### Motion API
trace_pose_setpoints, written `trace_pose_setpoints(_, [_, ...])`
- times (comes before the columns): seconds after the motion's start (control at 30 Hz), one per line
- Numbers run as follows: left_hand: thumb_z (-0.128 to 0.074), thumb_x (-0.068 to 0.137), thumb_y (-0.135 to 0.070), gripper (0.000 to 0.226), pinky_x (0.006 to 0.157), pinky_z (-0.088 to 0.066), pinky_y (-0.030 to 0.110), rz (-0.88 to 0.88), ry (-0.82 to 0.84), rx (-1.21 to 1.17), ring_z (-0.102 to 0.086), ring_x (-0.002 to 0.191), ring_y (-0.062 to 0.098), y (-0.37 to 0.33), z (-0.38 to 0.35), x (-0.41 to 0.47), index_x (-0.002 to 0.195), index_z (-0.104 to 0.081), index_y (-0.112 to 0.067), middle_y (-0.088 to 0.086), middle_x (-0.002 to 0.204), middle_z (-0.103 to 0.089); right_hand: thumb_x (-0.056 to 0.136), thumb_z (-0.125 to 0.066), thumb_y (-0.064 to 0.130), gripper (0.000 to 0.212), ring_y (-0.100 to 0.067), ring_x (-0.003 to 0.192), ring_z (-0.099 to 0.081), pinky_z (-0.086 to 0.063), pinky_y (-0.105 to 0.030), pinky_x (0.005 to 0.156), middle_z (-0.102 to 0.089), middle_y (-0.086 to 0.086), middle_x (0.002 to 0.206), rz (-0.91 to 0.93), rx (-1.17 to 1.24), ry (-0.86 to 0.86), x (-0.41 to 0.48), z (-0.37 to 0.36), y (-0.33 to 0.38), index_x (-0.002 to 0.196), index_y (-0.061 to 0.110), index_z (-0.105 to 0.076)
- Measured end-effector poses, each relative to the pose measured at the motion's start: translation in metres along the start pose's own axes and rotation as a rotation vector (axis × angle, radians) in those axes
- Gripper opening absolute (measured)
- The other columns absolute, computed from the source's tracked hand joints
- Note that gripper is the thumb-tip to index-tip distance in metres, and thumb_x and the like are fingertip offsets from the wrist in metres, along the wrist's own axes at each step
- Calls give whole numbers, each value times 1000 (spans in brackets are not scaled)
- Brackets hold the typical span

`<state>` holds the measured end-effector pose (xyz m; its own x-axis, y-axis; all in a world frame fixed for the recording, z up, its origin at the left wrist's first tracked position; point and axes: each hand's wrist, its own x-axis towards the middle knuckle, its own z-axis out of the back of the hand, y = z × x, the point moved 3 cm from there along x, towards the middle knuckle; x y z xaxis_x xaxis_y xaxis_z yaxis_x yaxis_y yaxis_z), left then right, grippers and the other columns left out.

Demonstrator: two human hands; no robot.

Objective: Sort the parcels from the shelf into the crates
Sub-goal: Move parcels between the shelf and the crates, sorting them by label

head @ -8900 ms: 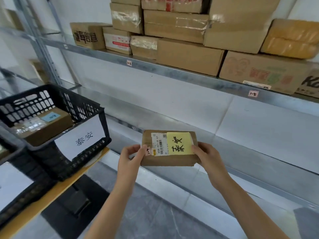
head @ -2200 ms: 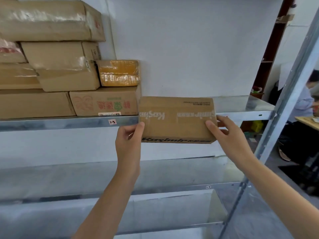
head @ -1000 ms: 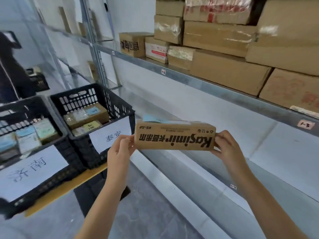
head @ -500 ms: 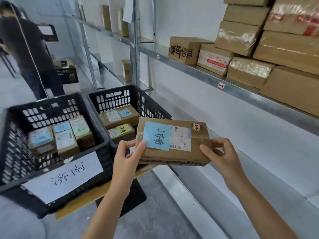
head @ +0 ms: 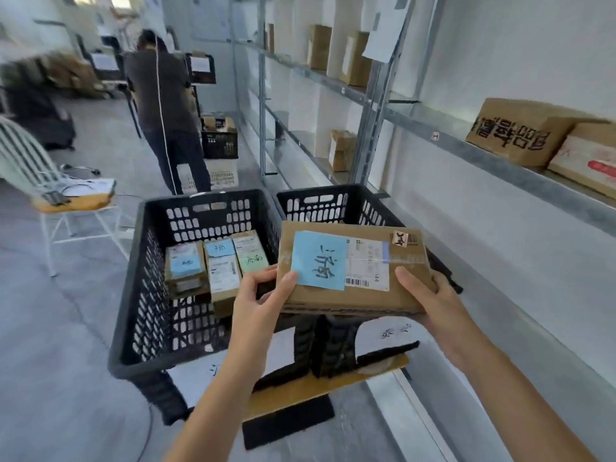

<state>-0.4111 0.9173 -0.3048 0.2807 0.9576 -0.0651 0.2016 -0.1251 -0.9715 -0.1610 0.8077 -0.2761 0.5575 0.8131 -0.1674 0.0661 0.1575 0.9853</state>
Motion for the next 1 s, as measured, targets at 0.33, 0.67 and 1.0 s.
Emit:
trace_pose_setpoints(0.33, [-67, 88, -44, 35, 62, -46, 2, -1, -238, 275, -58, 87, -22, -25, 136, 28, 120, -64, -30, -20, 108, -67, 61, -84, 48, 58, -12, 88, -74, -56, -28, 72, -78, 3, 99, -63, -52, 269, 74, -148, 7, 110, 21, -70])
trace_pose_setpoints(0.67, [-57, 98, -18, 28, 100, -48, 26, -24, -514, 346, -63, 111, 9, -53, 203, 65, 124, -66, -17, 0, 122, -69, 45, -93, 52, 91, -8, 83, -73, -57, -23, 68, -73, 4, 108, -48, -410, 596, 164, -257, -11, 128, 33, -60])
trace_pose_setpoints(1.0, [-50, 102, -23, 32, 91, -42, 10, 2, -464, 549, -57, 116, 7, -37, 216, 145, 132, -59, -15, -5, 127, -63, 51, -90, 60, 100, -15, 112, -62, -54, -39, 97, -61, 2, 127, -45, -854, 1085, 246, -373, -61, 140, 35, -53])
